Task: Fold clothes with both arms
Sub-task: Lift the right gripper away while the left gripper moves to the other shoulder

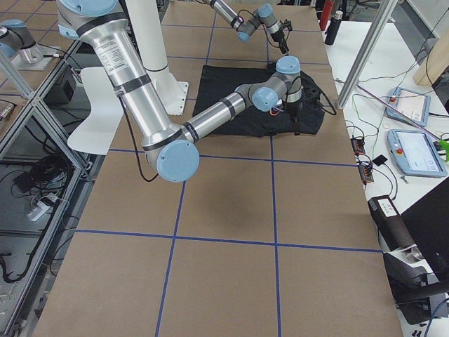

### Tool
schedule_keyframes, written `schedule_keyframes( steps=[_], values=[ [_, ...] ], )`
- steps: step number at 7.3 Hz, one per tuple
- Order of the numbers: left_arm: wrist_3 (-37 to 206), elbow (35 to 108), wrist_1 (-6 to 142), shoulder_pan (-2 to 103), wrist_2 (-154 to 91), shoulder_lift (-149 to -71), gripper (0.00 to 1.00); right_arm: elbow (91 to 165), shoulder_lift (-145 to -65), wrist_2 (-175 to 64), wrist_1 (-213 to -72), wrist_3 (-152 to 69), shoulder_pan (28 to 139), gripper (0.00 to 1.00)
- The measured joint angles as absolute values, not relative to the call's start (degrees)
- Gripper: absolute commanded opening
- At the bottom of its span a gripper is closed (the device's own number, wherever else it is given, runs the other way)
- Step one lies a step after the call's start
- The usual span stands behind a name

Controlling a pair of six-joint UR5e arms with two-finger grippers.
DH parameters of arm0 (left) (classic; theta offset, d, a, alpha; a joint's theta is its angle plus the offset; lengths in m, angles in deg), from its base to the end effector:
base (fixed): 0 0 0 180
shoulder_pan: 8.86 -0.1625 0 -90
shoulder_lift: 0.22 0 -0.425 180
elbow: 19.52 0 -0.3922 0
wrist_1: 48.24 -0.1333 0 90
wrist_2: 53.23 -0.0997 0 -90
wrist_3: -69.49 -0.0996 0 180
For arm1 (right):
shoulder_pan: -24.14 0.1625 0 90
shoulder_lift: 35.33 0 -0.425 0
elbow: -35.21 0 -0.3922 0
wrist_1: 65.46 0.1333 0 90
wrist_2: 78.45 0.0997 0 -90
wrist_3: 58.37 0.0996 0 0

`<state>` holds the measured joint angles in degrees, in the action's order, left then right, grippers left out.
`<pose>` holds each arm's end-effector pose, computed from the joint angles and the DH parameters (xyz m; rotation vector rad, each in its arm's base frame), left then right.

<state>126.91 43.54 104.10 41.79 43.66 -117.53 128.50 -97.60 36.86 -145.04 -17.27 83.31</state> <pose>0.3632 -0.6343 0.4943 0.6465 0.8908 -0.2172 -0.2645 -0.6203 0.3381 0.3274 -0.7586 0.0092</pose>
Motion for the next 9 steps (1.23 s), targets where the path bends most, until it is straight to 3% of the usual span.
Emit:
schedule_keyframes(
  steps=[4, 5, 6, 9],
  values=[
    [127.41, 41.64, 105.2, 40.16, 42.5, -118.09, 0.43, 128.76, -98.22, 36.88, -145.0, -17.93, 83.65, 1.0],
    [127.4, 41.6, 105.21, 40.01, 42.49, -118.06, 0.26, 128.71, -98.2, 36.8, -145.0, -17.94, 83.65, 1.0],
    [127.36, 41.59, 105.21, 39.96, 42.48, -117.99, 0.0, 128.67, -98.18, 36.73, -145.0, -17.94, 83.65, 1.0],
    [126.92, 42.37, 105.25, 39.94, 42.5, -117.61, 0.0, 128.64, -98.17, 36.67, -145.0, -17.82, 83.57, 1.0]
  ],
)
